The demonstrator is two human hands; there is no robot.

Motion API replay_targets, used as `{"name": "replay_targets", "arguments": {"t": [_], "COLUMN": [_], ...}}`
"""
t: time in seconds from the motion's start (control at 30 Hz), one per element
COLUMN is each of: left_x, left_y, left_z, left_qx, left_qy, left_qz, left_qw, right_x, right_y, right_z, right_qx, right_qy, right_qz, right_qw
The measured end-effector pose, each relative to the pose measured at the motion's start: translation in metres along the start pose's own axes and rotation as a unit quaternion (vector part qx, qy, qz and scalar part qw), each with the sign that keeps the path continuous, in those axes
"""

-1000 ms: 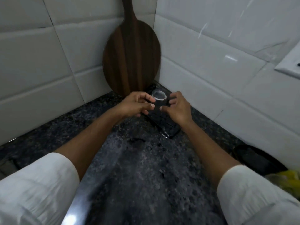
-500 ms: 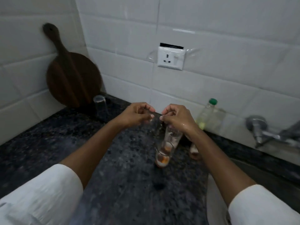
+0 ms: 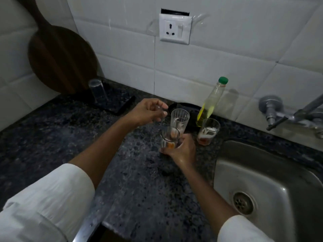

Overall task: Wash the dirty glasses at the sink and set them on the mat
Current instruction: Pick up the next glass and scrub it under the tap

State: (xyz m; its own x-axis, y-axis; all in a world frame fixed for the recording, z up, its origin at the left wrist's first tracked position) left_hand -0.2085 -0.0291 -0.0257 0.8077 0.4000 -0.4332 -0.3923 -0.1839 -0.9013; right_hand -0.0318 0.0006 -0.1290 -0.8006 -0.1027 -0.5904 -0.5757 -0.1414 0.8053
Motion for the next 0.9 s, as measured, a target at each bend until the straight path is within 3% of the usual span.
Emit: {"name": "replay_targets", "arguments": {"t": [0.17, 0.33, 0.53, 0.7, 0.8, 0.9], "left_x": [0.003, 0.025, 0.104, 0.222, 0.286, 0.325], "left_y": [0.018, 0.010, -0.051, -0.093, -0.106, -0.119], "left_z": [0.014, 0.023, 0.025, 0.020, 0.013, 0.014], "left_qx": [-0.001, 0.002, 0.061, 0.098, 0.121, 0.110], "left_qy": [0.022, 0.057, 0.128, 0.170, 0.145, 0.069], "left_qz": [-0.014, -0.036, -0.064, 0.008, 0.098, 0.143], "left_qw": [1.000, 0.998, 0.988, 0.981, 0.977, 0.981], "right_x": [0.040, 0.023, -0.083, -0.197, -0.253, -0.292], "right_y": [-0.014, -0.022, -0.051, -0.101, -0.131, -0.159], "right_z": [-0.004, -0.012, -0.011, 0.002, 0.005, 0.008], "right_qx": [0.016, -0.019, -0.022, 0.031, 0.052, 0.060], "right_qy": [-0.084, -0.138, -0.211, -0.282, -0.294, -0.291], "right_qz": [0.005, 0.029, 0.028, -0.007, -0.015, -0.015], "right_qw": [0.996, 0.990, 0.977, 0.959, 0.954, 0.955]}}
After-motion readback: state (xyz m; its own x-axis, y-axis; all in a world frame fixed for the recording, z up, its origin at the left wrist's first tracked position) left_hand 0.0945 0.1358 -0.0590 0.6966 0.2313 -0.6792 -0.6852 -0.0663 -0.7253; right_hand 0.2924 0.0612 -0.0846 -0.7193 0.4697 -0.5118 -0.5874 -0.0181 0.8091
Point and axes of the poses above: each hand's wrist, its own z-axis towards the middle knuckle, its own x-axis out of the palm, y = z × x, the point moved 4 cm from there along z, towards the middle knuckle, and after that the axes turned 10 degrees about -y, right-handed, at the moved point
